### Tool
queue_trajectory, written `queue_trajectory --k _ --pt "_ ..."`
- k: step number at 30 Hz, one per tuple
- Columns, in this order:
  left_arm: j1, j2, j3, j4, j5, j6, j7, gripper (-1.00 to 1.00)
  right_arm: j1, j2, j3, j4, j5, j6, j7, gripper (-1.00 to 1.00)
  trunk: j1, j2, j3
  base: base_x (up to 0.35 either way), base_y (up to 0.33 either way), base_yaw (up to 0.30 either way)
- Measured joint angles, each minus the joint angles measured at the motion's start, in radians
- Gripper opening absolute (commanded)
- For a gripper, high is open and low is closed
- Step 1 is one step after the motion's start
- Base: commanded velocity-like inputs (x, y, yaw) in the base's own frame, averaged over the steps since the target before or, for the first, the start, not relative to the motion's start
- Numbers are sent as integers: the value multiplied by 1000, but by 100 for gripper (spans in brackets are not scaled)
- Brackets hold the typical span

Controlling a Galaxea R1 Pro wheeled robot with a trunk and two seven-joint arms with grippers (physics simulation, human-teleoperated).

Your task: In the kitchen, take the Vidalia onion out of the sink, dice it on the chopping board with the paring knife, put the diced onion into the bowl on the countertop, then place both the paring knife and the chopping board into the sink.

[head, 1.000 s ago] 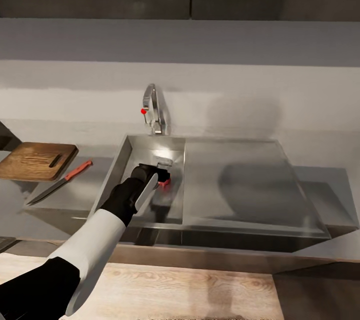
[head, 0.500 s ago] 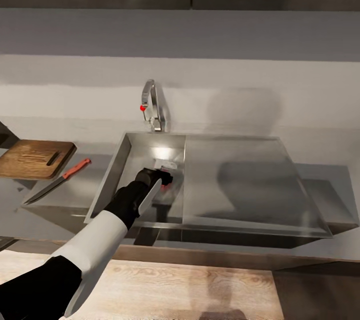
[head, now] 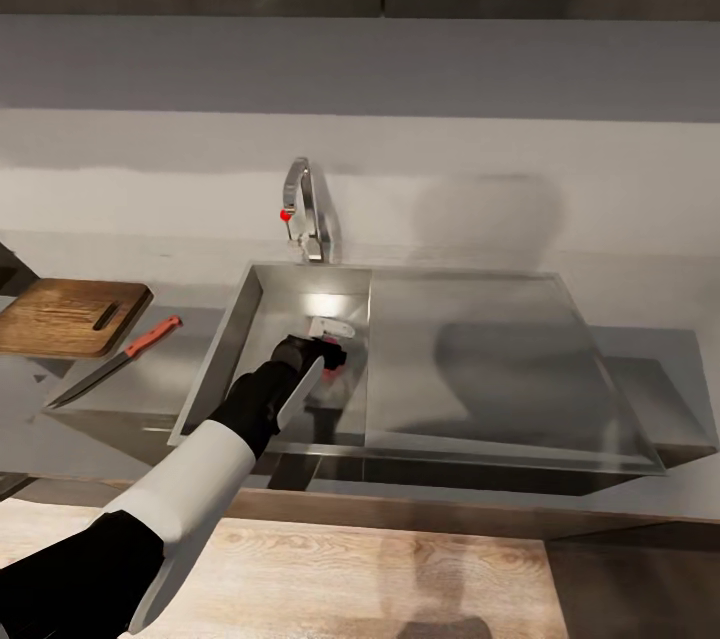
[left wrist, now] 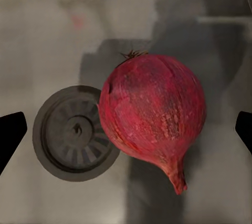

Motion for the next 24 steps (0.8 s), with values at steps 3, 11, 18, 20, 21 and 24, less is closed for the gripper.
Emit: queue_trajectory --k 3,11,18,20,21,24 --pt "0 -1 0 0 1 0 0 100 0 0 0 1 0 0 -1 100 0 0 0 43 -15 0" --pt "0 0 -6 2 1 0 0 100 -1 0 0 5 0 1 -1 100 0 0 0 78 -37 0" --pt "0 0 -6 5 1 0 0 100 0 0 0 11 0 2 -1 100 0 0 -1 2 -1 0" --pt "0 0 -6 5 1 0 0 100 0 0 0 11 0 3 -1 100 0 0 -3 0 0 0" --pt "0 0 -6 5 1 0 0 100 0 0 0 12 0 3 -1 100 0 0 -4 0 0 0" --pt "0 0 -6 5 1 0 0 100 0 0 0 12 0 3 -1 100 0 0 -9 0 0 0"
